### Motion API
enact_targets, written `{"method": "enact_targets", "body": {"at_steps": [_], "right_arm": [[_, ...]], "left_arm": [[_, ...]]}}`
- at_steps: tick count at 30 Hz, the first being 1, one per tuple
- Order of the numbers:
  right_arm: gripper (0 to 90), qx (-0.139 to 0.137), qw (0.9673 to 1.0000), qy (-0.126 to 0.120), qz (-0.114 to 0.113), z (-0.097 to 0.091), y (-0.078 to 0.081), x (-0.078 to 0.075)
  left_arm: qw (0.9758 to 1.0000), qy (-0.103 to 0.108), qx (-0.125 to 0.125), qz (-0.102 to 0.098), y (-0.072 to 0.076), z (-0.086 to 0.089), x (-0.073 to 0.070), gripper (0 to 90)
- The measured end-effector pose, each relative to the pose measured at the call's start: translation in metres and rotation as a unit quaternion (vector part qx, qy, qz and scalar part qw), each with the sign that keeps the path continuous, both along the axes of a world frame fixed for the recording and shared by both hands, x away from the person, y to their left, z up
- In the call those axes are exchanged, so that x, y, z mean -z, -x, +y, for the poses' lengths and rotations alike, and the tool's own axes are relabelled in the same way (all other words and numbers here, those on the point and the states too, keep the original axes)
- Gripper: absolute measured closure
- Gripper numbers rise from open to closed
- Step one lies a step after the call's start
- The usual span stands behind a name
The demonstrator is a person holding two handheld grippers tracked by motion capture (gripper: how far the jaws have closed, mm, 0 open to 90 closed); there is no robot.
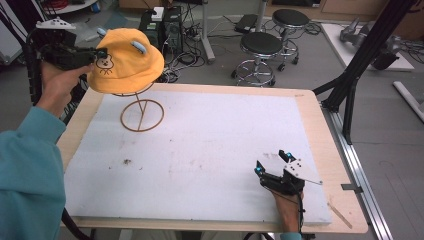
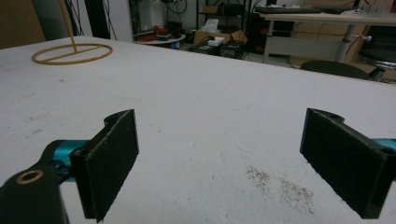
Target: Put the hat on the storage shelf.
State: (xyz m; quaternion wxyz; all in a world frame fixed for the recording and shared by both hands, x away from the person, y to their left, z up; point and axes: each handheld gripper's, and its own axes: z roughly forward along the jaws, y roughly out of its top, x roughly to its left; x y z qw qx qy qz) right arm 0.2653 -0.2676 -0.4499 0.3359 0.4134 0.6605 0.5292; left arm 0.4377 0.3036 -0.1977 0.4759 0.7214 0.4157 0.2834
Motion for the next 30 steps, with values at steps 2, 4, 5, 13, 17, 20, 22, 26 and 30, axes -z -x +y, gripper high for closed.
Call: {"method": "enact_targets", "body": {"at_steps": [2,4,5,13,17,20,22,26,30], "right_arm": [[10.4,0.000,1.0000,0.000,0.000,0.000,0.000,0.000],[10.4,0.000,1.0000,0.001,-0.001,0.000,0.000,0.000],[10.4,0.000,1.0000,0.001,-0.001,0.000,0.000,0.000],[10.5,-0.001,1.0000,0.002,0.001,0.000,0.000,0.000],[10.5,-0.001,1.0000,0.003,0.001,0.001,0.000,0.000],[10.4,-0.001,1.0000,0.002,0.002,0.001,0.000,0.000],[10.5,-0.001,1.0000,0.001,0.002,0.001,0.000,0.000],[10.4,-0.001,1.0000,-0.002,0.002,0.000,0.000,0.000],[10.4,-0.001,1.0000,-0.003,0.003,0.000,0.000,0.000]], "left_arm": [[1.0000,-0.003,-0.003,0.005,-0.001,0.001,0.003,86.8],[0.9999,-0.004,-0.006,0.008,-0.002,0.002,0.006,86.7],[0.9999,-0.004,-0.007,0.010,-0.003,0.002,0.008,86.7],[0.9998,0.013,-0.014,-0.001,-0.004,0.004,0.017,42.7],[0.9993,0.029,0.009,-0.021,0.001,0.006,0.018,14.6],[0.9979,0.043,0.025,-0.040,0.009,0.008,0.021,10.3],[0.9968,0.054,0.034,-0.049,0.019,0.010,0.026,10.2],[0.9952,0.055,0.049,-0.064,0.043,0.012,0.040,10.2],[0.9948,0.050,0.055,-0.069,0.063,0.013,0.059,10.7]]}}
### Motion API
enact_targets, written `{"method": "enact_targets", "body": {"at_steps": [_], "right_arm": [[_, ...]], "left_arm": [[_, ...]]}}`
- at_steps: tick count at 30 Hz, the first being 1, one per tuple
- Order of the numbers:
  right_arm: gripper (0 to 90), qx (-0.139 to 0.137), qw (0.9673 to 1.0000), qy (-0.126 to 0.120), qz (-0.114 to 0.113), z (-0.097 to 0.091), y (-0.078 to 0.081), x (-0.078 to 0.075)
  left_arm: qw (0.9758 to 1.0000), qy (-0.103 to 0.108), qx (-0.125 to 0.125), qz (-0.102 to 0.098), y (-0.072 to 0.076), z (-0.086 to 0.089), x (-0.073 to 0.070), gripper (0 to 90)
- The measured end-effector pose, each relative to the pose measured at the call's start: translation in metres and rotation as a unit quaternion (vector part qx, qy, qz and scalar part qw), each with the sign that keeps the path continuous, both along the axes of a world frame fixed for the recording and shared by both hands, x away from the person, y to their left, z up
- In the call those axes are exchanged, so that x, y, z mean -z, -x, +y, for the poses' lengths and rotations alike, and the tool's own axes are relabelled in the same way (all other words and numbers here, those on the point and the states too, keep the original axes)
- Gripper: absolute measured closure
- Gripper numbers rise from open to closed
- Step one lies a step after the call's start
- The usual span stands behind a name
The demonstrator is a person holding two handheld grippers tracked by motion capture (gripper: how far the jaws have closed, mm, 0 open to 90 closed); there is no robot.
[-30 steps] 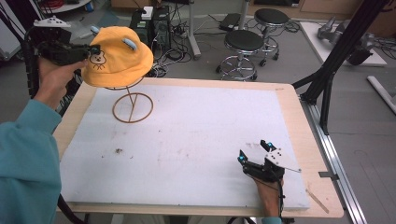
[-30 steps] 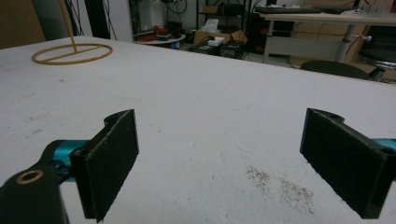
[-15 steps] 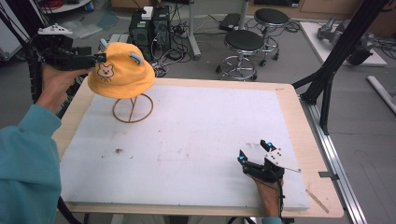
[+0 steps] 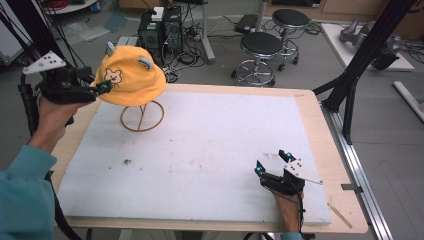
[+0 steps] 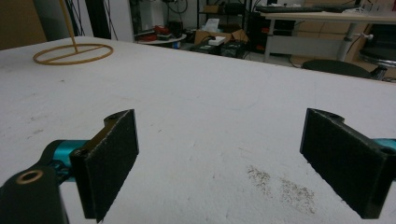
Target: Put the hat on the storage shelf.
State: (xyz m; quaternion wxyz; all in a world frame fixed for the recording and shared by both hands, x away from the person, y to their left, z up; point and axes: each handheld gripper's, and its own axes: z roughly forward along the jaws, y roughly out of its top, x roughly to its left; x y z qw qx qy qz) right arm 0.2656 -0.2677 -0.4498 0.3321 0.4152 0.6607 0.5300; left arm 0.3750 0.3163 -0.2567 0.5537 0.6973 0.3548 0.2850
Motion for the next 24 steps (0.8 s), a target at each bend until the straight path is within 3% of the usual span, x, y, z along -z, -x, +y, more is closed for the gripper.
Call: {"method": "enact_targets", "body": {"at_steps": [5,10,17,20,24], "right_arm": [[10.4,-0.001,1.0000,0.000,0.000,0.000,0.000,0.000],[10.5,0.000,1.0000,0.001,-0.002,0.000,0.000,0.000],[10.4,0.001,1.0000,-0.001,-0.004,-0.001,0.001,0.000],[10.4,0.002,1.0000,-0.003,-0.004,-0.001,0.001,0.000],[10.4,0.005,1.0000,-0.004,-0.006,-0.001,0.001,0.000]], "left_arm": [[0.9998,-0.004,0.013,-0.015,0.028,-0.003,0.023,10.7],[0.9979,-0.010,0.032,-0.056,0.059,-0.015,0.069,10.8],[0.9985,-0.013,0.036,-0.038,0.082,-0.021,0.135,10.8],[0.9987,-0.011,0.038,-0.033,0.088,-0.020,0.153,10.8],[0.9988,-0.001,0.043,-0.025,0.092,-0.020,0.168,10.8]]}}
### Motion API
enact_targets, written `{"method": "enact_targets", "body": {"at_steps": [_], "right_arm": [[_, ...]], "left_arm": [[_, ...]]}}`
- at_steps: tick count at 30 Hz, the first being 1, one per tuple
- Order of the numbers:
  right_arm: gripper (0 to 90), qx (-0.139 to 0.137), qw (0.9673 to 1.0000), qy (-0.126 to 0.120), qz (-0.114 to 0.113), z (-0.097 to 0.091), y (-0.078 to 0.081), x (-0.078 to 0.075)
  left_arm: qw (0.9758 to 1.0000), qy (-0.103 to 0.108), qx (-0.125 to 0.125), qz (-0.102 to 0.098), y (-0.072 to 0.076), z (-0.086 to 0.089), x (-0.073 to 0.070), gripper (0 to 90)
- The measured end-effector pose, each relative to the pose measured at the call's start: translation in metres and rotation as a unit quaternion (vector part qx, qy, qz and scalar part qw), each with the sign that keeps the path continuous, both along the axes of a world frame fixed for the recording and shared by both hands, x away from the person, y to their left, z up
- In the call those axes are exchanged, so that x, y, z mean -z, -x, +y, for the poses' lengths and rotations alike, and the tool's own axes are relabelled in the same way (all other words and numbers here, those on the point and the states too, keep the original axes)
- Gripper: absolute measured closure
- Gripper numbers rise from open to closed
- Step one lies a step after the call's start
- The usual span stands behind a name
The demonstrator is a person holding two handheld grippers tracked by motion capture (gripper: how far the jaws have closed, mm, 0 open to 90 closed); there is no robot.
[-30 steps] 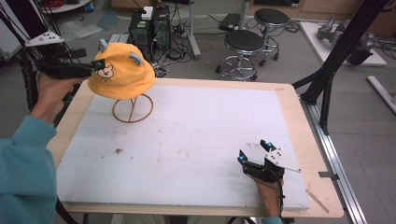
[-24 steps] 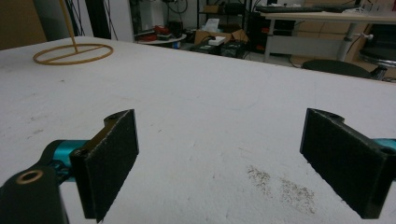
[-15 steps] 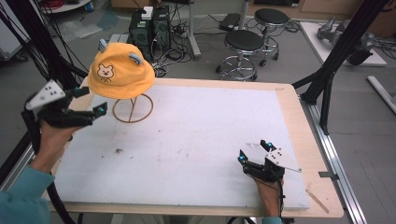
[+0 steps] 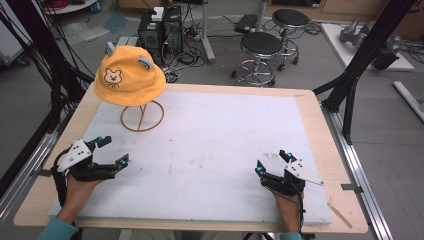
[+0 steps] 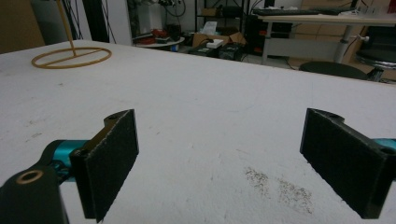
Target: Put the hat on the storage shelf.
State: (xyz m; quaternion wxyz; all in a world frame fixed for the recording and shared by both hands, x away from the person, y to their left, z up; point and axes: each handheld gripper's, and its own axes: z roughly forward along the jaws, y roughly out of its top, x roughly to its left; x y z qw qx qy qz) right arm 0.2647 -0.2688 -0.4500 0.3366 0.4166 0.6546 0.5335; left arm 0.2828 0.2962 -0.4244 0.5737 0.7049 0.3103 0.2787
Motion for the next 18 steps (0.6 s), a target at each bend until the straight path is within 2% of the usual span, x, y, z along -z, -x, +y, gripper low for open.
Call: {"method": "enact_targets", "body": {"at_steps": [3,6,8,12,16,18], "right_arm": [[10.4,0.001,1.0000,0.000,0.000,0.000,0.000,0.000],[10.5,0.002,1.0000,0.000,-0.001,0.000,0.000,0.000],[10.4,0.001,1.0000,-0.002,-0.001,0.000,0.001,0.000],[10.4,0.003,1.0000,-0.002,-0.004,0.001,0.002,0.000],[10.5,0.004,1.0000,0.000,-0.009,0.001,0.002,0.000],[10.5,0.004,0.9999,0.000,-0.011,0.001,0.003,0.001]], "left_arm": [[0.9999,-0.007,-0.003,-0.013,0.005,-0.003,0.007,10.8],[0.9999,-0.005,-0.005,-0.011,0.007,-0.003,0.013,11.3],[0.9999,0.007,-0.013,-0.007,0.007,-0.002,0.018,11.5],[0.9996,0.014,-0.022,-0.007,0.008,0.000,0.023,11.8],[0.9993,0.027,-0.023,-0.015,0.008,0.001,0.025,11.8],[0.9991,0.026,-0.024,-0.022,0.009,-0.001,0.026,11.8]]}}
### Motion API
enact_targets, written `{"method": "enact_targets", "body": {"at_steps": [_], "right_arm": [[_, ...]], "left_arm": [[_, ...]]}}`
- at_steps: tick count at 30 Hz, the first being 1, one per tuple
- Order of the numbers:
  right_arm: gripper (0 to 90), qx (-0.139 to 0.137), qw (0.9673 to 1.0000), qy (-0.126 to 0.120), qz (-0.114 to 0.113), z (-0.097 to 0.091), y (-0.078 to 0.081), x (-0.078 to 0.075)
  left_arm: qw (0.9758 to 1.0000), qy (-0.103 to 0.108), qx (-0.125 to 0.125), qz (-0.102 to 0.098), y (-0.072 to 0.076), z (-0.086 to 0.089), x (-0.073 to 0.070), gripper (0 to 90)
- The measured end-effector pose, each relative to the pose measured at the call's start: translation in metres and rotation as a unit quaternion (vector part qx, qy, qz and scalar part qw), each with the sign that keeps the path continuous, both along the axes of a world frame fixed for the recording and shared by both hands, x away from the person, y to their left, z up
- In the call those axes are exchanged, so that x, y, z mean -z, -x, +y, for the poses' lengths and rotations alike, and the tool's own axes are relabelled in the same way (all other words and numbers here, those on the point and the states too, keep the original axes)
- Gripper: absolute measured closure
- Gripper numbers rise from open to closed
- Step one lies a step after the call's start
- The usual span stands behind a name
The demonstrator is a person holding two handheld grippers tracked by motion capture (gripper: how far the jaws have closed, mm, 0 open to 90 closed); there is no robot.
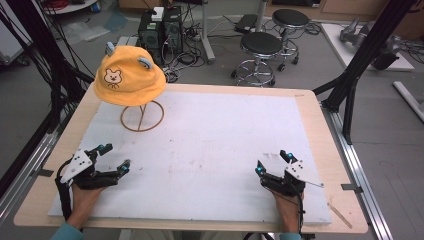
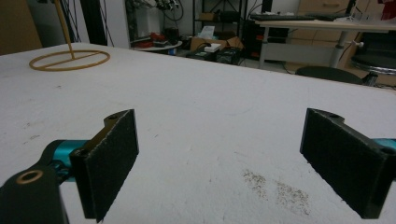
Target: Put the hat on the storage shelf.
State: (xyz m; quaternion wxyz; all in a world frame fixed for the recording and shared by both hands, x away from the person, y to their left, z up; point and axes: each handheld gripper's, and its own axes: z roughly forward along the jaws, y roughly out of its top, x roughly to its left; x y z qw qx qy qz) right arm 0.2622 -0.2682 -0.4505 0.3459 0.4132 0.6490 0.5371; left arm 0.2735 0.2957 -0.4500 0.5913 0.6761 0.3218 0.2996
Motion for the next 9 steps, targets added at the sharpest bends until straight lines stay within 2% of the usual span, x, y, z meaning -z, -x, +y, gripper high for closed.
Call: {"method": "enact_targets", "body": {"at_steps": [2,9], "right_arm": [[10.4,0.000,1.0000,0.000,0.000,-0.0002,0.0000,0.0000],[10.5,-0.001,1.0000,-0.002,0.000,-0.0005,0.0002,0.0001]], "left_arm": [[0.9999,0.006,-0.004,-0.011,0.0019,0.0006,0.0008,11.9],[0.9995,0.019,-0.009,-0.022,0.0043,0.0039,0.0020,12.0]]}}
